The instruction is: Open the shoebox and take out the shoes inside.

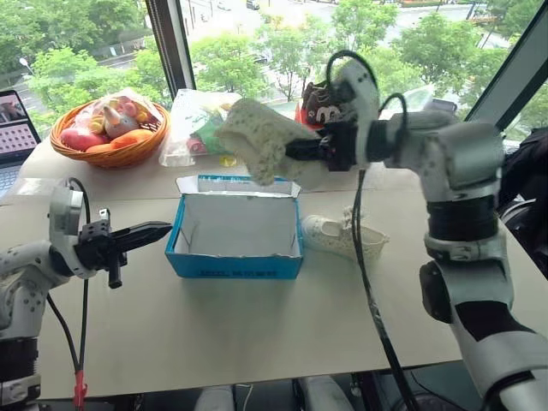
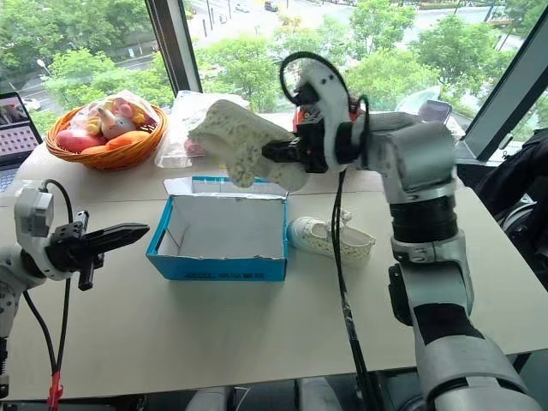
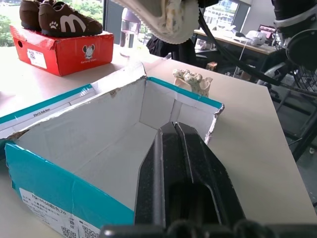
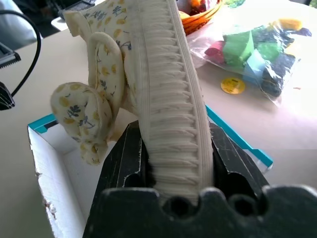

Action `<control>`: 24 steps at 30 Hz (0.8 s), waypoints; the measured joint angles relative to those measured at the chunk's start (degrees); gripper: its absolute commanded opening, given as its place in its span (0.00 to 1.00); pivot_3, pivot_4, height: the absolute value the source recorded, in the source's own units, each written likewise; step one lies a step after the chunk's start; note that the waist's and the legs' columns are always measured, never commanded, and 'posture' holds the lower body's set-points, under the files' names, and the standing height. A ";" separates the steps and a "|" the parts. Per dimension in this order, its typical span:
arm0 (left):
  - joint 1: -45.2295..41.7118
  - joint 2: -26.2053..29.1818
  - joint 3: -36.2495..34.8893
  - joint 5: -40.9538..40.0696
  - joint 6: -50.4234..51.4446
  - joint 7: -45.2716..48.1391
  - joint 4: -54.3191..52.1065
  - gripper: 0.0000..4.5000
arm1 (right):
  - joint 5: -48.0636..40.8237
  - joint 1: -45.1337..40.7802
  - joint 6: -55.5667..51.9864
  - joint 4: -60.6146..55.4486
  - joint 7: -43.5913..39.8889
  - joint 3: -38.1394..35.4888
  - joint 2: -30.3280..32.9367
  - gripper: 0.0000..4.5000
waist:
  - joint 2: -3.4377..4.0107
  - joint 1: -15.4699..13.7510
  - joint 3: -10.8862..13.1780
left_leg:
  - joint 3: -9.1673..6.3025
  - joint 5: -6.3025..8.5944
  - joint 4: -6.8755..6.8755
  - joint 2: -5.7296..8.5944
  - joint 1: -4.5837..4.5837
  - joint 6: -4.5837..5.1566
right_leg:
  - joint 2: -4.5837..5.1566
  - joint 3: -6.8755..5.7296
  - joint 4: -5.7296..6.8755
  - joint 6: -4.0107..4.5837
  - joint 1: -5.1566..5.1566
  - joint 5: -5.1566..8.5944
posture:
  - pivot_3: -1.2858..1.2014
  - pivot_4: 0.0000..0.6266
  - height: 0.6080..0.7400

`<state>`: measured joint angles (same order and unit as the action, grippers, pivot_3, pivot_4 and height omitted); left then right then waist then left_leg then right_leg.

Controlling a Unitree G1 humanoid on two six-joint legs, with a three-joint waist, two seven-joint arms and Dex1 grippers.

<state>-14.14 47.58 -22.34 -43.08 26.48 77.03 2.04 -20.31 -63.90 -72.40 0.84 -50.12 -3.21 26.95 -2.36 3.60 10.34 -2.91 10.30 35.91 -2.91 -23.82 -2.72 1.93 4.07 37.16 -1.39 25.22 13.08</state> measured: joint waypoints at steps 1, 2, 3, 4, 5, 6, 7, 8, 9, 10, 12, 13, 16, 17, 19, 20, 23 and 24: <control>-0.17 -0.04 0.14 0.10 0.00 0.02 0.01 0.00 | -1.31 1.98 -2.04 -1.78 0.53 -0.86 0.88 0.32 | 0.00 0.00 0.00 | 0.00 0.00 0.00 0.00 0.00 0.00 | 0.00 0.00 0.01 0.00 0.00 0.00 | 0.52 0.24 1.00; -0.34 -0.06 0.25 0.15 0.00 0.06 0.04 0.00 | -2.50 3.97 -3.79 -3.28 0.61 -1.82 2.06 0.32 | 0.00 -0.01 0.00 | -0.01 0.00 0.00 0.00 0.00 0.00 | 0.00 0.00 0.01 0.00 0.00 0.00 | 0.52 0.24 1.00; -0.42 -0.06 0.34 0.19 0.00 0.10 0.13 0.00 | -3.56 5.73 -5.43 -4.48 0.67 -2.75 3.46 0.32 | 0.03 -0.10 0.02 | 0.00 0.00 0.01 0.01 0.00 0.00 | 0.01 0.01 0.00 0.00 0.00 0.00 | 0.52 0.24 1.00; -0.53 -0.07 0.45 0.21 0.00 0.12 0.19 0.00 | -4.20 7.25 -6.59 -5.51 0.67 -3.60 4.92 0.32 | 0.06 -0.11 0.04 | 0.01 0.00 0.01 0.04 -0.01 0.00 | 0.03 0.01 0.00 -0.01 0.00 0.00 | 0.52 0.24 1.00; -0.94 -0.10 0.83 0.20 0.01 0.18 0.30 0.00 | -5.72 9.88 -7.60 -7.46 0.24 -4.37 8.06 0.32 | 0.07 -0.32 0.04 | 0.01 0.00 0.01 0.05 -0.01 0.00 | 0.04 0.01 -0.01 -0.02 -0.01 0.01 | 0.52 0.24 1.00; -0.95 -0.10 0.81 0.21 0.00 0.22 0.43 0.00 | -6.06 11.36 -8.07 -8.30 -0.03 -4.52 10.01 0.32 | 0.07 -0.39 0.04 | 0.02 0.00 0.01 0.06 0.00 0.00 | 0.05 0.01 -0.02 -0.03 -0.02 0.02 | 0.52 0.24 1.00; -1.13 -0.10 0.94 0.22 0.00 0.26 0.76 0.00 | -6.40 12.99 -8.15 -8.88 -0.10 -4.55 12.19 0.32 | 0.07 -0.40 0.05 | 0.04 0.00 0.01 0.06 0.00 0.00 | 0.06 0.02 -0.03 -0.04 -0.01 0.02 | 0.52 0.24 1.00; -1.25 -0.10 1.04 0.22 0.00 0.31 1.10 0.00 | -6.97 14.23 -8.21 -9.01 -0.26 -4.60 13.72 0.32 | 0.07 -0.41 0.05 | 0.04 0.00 0.02 0.06 0.00 0.00 | 0.06 0.02 -0.03 -0.04 -0.02 0.02 | 0.52 0.24 1.00; -1.31 -0.11 1.10 0.24 0.00 0.34 1.34 0.00 | -7.62 15.40 -8.26 -9.03 -0.55 -4.72 14.96 0.32 | 0.07 -0.25 0.05 | 0.05 0.00 0.02 0.06 0.01 0.00 | 0.05 0.04 -0.03 -0.04 -0.01 0.02 | 0.52 0.24 1.00; -1.43 -0.14 1.26 0.24 0.00 0.40 1.46 0.00 | -8.19 16.20 -8.26 -9.03 -0.86 -4.78 15.71 0.32 | 0.07 0.04 0.05 | 0.08 0.00 0.02 0.05 0.03 0.00 | 0.05 0.07 -0.01 -0.04 -0.01 0.02 | 0.52 0.24 1.00; -2.00 -0.27 1.76 0.25 -0.02 0.58 1.53 0.00 | -9.75 17.60 -8.15 -9.05 -1.81 -4.83 17.44 0.32 | 0.08 0.31 0.06 | 0.08 0.00 0.02 0.05 0.06 0.01 | 0.04 0.09 0.02 -0.04 -0.03 0.02 | 0.52 0.24 1.00; -2.09 -0.30 1.94 0.27 -0.05 0.65 1.59 0.00 | -10.62 18.76 -8.10 -9.05 -2.73 -4.83 18.86 0.32 | 0.08 0.30 0.06 | 0.07 0.00 0.03 0.05 0.07 0.01 | 0.04 0.08 0.01 -0.04 -0.05 0.02 | 0.52 0.24 1.00; -2.16 -0.35 2.31 0.35 -0.06 0.69 2.31 0.00 | -12.21 22.31 -7.92 -8.71 -4.19 -4.69 21.84 0.32 | 0.08 0.29 0.05 | 0.09 0.00 0.05 0.06 0.05 0.01 | 0.05 0.09 -0.01 -0.05 -0.05 0.02 | 0.52 0.24 1.00; -2.21 -0.36 2.44 0.37 -0.06 0.70 2.36 0.00 | -12.58 23.19 -7.68 -8.74 -4.62 -4.46 22.47 0.32 | 0.08 0.29 0.06 | 0.09 0.00 0.05 0.06 0.04 0.01 | 0.05 0.09 -0.01 -0.05 -0.05 0.02 | 0.52 0.24 1.00; -2.33 -0.37 2.66 0.43 -0.07 0.75 2.45 0.00 | -13.82 25.71 -7.20 -8.90 -6.08 -3.90 24.22 0.32 | 0.08 0.17 0.06 | 0.08 0.00 0.05 0.06 0.04 0.01 | 0.05 0.08 -0.01 -0.06 -0.06 0.02 | 0.52 0.24 1.00; -2.39 -0.37 2.73 0.51 -0.09 0.79 2.50 0.00 | -14.97 27.29 -7.15 -9.33 -7.23 -3.85 25.20 0.32 | 0.08 0.12 0.06 | 0.08 0.00 0.05 0.06 0.04 0.01 | 0.05 0.08 -0.01 -0.06 -0.06 0.02 | 0.52 0.24 1.00; -2.59 -0.37 3.05 0.74 -0.09 0.88 2.53 0.00 | -17.56 29.30 -7.17 -10.63 -9.45 -3.84 26.58 0.32 | 0.09 0.16 0.06 | 0.09 0.00 0.10 0.06 0.05 0.01 | 0.05 0.09 0.00 -0.08 -0.06 0.00 | 0.52 0.24 1.00; -2.67 -0.37 3.16 0.82 -0.10 1.00 2.54 0.00 | -18.44 29.97 -7.13 -11.20 -9.97 -3.85 27.45 0.32 | 0.08 0.10 0.06 | 0.08 0.00 0.11 0.06 0.05 0.01 | 0.05 0.08 0.00 -0.08 -0.07 0.01 | 0.52 0.24 1.00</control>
<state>-16.81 47.21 -19.18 -42.26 26.38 78.03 4.58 -38.74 -33.93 -79.53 -10.36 -60.09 -7.06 54.40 -2.28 3.70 10.40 -2.84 10.29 36.01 -2.84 -23.77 -2.71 1.97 4.15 37.16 -1.48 25.14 13.08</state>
